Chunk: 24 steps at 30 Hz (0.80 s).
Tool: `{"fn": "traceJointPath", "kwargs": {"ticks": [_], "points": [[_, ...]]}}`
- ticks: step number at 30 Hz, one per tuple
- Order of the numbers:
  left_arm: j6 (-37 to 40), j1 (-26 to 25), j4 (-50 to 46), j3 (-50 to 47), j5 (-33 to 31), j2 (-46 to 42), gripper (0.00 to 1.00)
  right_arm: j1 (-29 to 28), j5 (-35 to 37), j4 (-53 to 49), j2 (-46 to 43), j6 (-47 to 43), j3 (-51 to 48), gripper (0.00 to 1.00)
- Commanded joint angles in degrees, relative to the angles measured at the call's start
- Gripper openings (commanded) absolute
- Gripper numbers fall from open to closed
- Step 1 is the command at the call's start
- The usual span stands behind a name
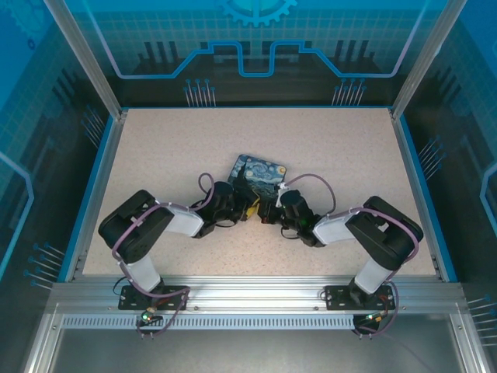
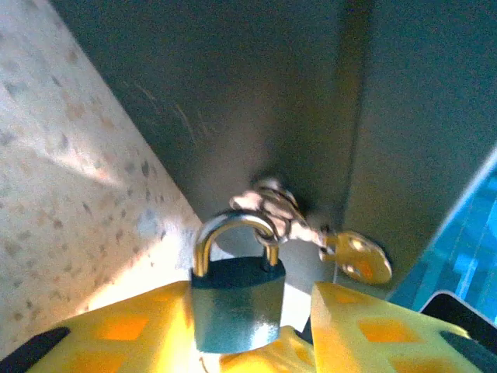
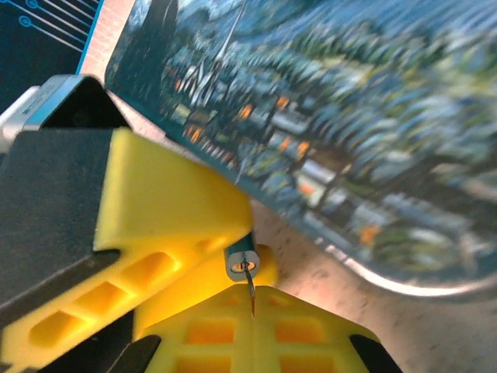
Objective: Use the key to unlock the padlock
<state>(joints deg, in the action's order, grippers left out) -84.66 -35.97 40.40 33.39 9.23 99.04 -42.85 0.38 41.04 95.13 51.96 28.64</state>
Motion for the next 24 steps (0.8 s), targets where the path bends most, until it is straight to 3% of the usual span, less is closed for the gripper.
{"fn": "traceJointPath", "kwargs": {"ticks": [1, 6, 10, 13, 20, 24], "points": [[1.5, 0.1, 2.2, -2.7, 2.1, -4.0, 0.52, -1.6, 3.1, 0.3, -1.0, 4.6, -1.9, 0.0], [2.1, 1.7, 0.8, -8.1, 0.5, -10.3, 0.65, -3.2, 5.0, -2.4, -2.6, 6.4, -1.5, 0.0], [4.4, 3.6, -0.7, -10.8, -0.2, -14.6, 0.67, -4.1, 6.6, -0.9, -3.5, 10.6, -2.5, 0.0], [5.1, 4.6, 4.0, -12.8, 0.4, -14.9, 0.63, -4.3, 7.2, 2.9, -3.6, 14.3, -3.9, 0.0], [0.1, 4.5, 24.4, -14.1, 4.7, -3.6, 0.47, -4.8, 7.7, 2.4, -3.9, 16.4, -3.4, 0.0], [-4.5, 3.3, 36.5, -14.9, 3.4, 5.5, 0.47, -4.8, 7.8, 2.5, -4.1, 18.7, -3.6, 0.0]]}}
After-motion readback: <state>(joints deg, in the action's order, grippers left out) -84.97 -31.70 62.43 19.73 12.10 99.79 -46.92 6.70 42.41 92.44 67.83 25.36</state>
